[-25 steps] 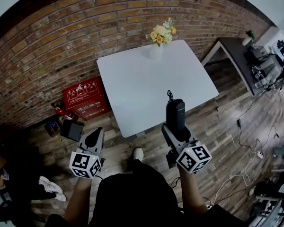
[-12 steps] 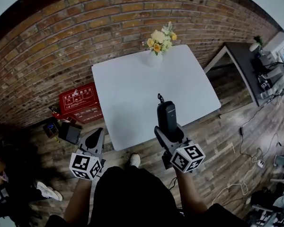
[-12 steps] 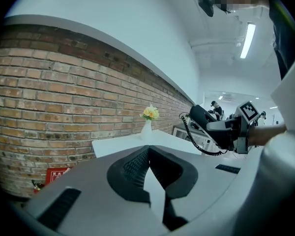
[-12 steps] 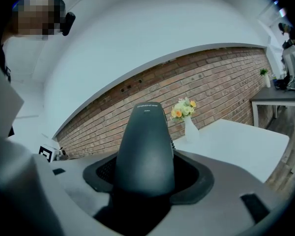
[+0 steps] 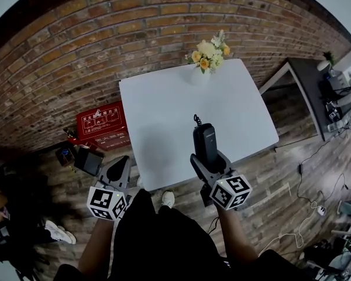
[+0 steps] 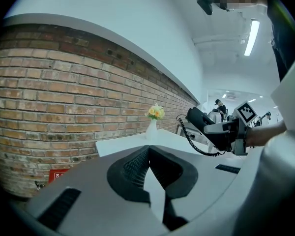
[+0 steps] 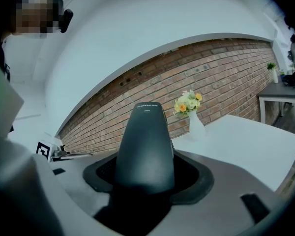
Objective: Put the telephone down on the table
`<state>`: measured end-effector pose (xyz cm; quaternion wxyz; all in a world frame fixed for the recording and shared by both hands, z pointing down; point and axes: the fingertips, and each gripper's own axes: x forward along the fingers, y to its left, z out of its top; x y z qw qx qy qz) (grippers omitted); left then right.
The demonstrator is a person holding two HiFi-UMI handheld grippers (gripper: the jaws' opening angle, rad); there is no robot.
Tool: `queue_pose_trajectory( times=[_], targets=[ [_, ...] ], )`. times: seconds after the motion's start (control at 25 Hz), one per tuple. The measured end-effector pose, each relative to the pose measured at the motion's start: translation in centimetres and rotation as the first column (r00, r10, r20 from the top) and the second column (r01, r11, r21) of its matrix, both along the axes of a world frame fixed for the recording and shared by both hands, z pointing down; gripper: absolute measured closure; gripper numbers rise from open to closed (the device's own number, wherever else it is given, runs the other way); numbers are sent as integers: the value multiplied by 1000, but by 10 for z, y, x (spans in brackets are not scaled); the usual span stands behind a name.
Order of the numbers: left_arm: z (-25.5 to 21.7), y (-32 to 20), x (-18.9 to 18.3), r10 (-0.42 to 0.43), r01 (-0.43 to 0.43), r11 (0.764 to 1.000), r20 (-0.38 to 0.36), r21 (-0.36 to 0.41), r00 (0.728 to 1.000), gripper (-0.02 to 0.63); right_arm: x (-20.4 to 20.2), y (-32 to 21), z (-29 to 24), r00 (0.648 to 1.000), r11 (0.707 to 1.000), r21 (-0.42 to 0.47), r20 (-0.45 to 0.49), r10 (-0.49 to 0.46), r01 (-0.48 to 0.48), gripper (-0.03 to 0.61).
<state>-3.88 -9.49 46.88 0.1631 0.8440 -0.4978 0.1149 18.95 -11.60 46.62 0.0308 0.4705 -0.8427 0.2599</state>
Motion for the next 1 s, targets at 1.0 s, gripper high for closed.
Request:
queue_pose_trajectory(
  times=[1.0],
  targets=[
    [60,-106,-26,143,-143,984,-7,-102,990,601,-84,-92,117,982,986,-164,-190,-8,-23,293]
  ],
)
